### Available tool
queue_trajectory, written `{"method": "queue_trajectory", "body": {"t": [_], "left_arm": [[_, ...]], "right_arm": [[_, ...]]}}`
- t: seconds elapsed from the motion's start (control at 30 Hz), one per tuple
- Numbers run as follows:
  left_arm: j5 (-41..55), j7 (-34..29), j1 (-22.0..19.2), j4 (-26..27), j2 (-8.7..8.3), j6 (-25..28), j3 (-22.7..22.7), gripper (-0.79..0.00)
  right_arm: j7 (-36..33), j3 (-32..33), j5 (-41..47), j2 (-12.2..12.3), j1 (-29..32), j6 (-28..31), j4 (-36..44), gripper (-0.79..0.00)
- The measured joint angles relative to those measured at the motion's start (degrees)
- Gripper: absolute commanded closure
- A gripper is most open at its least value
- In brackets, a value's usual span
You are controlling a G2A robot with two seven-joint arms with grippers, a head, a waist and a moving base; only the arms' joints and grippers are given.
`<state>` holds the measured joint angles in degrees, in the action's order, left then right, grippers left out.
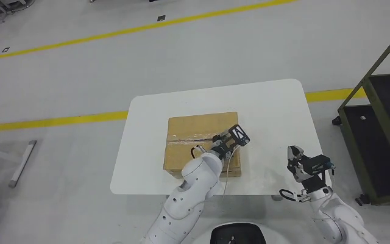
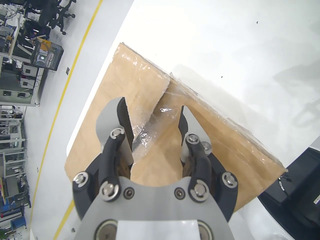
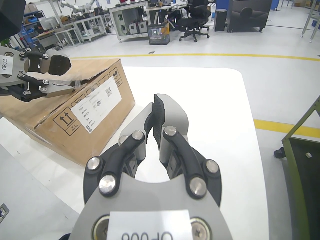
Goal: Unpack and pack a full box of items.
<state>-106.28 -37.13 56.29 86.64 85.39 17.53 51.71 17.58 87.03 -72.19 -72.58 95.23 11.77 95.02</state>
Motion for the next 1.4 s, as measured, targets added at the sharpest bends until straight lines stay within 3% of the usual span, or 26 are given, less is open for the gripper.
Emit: {"method": "queue_trajectory", "body": {"t": [0.07,0.1,0.17,0.7,0.77,0.8,0.83,1.13,1.4], "left_arm": [[-0.2,0.3,-0.1,-0.5,0.09,-0.3,-0.1,-0.240],[-0.2,0.4,-0.2,-0.7,0.13,-0.5,0.0,-0.129],[-0.2,0.6,-0.5,-1.0,0.22,-0.9,0.1,0.000],[-0.6,2.1,1.7,2.6,-0.02,-3.5,3.5,0.000],[-0.3,1.7,2.2,3.1,-0.09,-2.3,3.8,-0.434],[0.2,1.4,2.4,3.4,-0.09,-1.6,3.7,-0.723],[0.5,0.8,2.5,3.6,-0.10,-0.6,3.6,-0.785],[0.8,-1.6,3.0,5.4,0.15,2.7,1.7,-0.785],[-0.7,-1.6,1.3,2.2,0.47,1.6,1.4,-0.785]], "right_arm": [[0.1,0.0,0.1,0.0,0.0,0.0,0.0,0.000],[0.1,0.0,0.2,0.0,0.0,0.0,0.0,0.000],[0.1,0.1,0.3,0.0,0.0,0.0,0.1,0.000],[-0.2,-0.7,0.0,0.0,-1.0,0.5,-0.4,0.000],[-0.2,-0.7,-0.1,0.0,-1.0,0.5,-0.4,0.000],[-0.1,-0.7,-0.1,0.0,-1.0,0.6,-0.4,0.000],[-0.1,-0.7,-0.1,0.0,-1.0,0.6,-0.4,0.000],[0.1,-0.4,0.1,0.1,-0.7,0.7,-0.6,0.000],[-0.1,-0.1,0.0,0.2,-0.6,0.6,-0.3,0.000]]}}
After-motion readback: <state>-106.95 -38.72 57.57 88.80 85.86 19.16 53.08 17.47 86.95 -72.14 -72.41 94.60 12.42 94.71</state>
